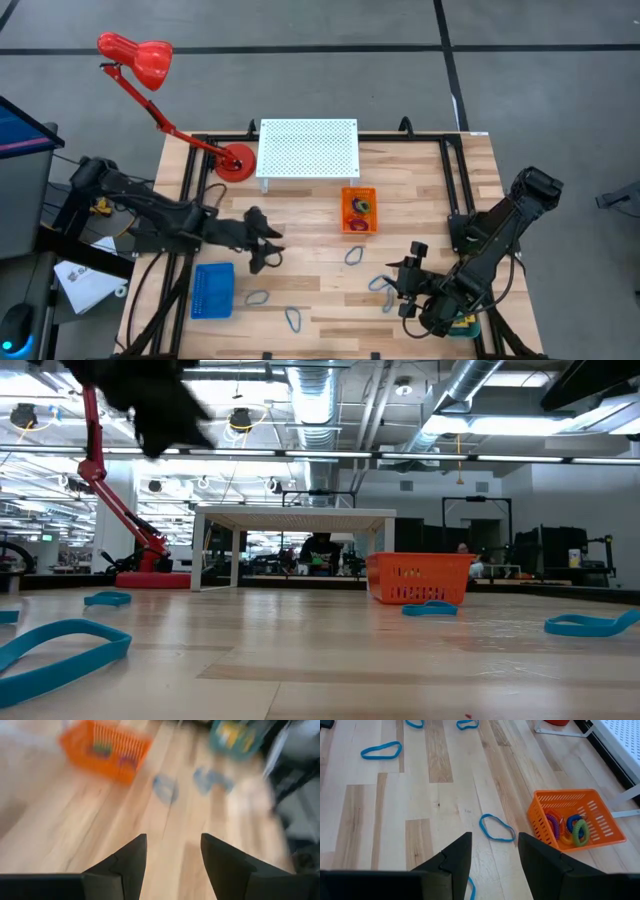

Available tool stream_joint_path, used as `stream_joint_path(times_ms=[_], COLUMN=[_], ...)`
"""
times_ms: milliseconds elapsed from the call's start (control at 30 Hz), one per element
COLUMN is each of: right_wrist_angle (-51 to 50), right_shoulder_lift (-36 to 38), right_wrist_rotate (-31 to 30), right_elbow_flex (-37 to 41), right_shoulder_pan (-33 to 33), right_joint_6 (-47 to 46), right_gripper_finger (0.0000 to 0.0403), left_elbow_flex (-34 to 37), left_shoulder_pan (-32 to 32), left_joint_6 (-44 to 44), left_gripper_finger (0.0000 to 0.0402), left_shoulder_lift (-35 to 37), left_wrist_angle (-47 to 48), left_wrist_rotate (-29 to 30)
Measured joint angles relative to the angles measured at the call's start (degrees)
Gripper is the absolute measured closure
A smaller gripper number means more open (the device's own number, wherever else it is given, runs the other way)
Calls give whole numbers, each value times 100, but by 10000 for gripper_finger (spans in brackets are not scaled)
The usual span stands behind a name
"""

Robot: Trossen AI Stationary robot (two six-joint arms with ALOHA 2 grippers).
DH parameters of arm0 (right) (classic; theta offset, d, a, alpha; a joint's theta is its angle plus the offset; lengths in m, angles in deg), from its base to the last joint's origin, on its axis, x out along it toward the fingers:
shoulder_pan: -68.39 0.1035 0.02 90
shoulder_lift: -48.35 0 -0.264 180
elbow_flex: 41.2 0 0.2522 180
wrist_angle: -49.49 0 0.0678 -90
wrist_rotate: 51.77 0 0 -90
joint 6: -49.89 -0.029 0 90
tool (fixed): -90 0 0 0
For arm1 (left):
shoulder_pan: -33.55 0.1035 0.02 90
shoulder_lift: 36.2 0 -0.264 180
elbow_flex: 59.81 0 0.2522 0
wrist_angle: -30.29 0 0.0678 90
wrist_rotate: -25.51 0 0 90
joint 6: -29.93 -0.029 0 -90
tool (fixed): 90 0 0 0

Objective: Pick & Place Office Desk Supplies
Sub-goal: Put the blue rubber band into the blue bin

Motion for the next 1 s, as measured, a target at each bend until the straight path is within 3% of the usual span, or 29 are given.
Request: stream_joint_path(times_ms=[100,367,533,867,1000], right_wrist_angle=[0,2,22,20,20], right_shoulder_lift=[0,0,0,0,0], right_wrist_rotate=[0,0,0,0,0], right_elbow_flex=[0,0,0,2,2], right_shoulder_pan=[-2,-2,-2,-2,33], right_joint_6=[16,23,23,23,21], right_gripper_finger=[246,246,246,246,246], left_elbow_flex=[7,-15,-524,-1034,-1032], left_shoulder_pan=[161,132,132,154,154], left_joint_6=[143,131,207,256,573], left_gripper_finger=[219,219,230,256,256], left_shoulder_lift=[-353,-1696,-2333,-2056,-1993], left_wrist_angle=[558,976,2319,2848,3070], left_wrist_rotate=[-383,-607,-719,-689,-1016])
